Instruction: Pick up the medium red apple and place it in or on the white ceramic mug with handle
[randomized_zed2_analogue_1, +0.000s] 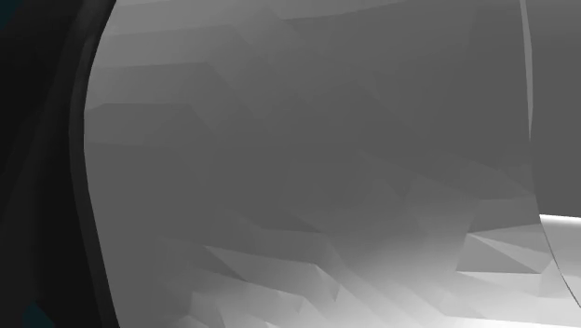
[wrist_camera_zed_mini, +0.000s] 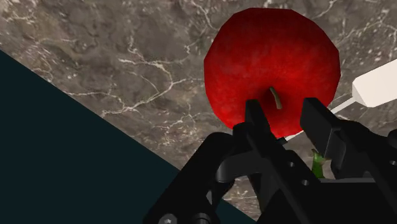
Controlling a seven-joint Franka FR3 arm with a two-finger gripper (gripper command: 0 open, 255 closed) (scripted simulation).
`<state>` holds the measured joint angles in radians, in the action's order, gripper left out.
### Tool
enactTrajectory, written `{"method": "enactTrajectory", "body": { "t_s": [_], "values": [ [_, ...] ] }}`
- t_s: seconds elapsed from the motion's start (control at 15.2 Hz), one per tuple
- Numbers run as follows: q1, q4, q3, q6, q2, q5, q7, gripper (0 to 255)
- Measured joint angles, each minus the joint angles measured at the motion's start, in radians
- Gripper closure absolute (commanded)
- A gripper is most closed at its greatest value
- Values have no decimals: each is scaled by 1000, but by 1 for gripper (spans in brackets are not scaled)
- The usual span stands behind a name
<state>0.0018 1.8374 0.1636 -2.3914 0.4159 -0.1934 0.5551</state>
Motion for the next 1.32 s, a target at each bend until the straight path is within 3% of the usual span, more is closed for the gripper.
{"method": "enactTrajectory", "body": {
  "t_s": [0.59, 1.32],
  "values": [
    [1, -2, 1, 5, -4, 2, -3, 255],
    [7, -46, 13, 118, -74, 28, -23, 255]
  ]
}}
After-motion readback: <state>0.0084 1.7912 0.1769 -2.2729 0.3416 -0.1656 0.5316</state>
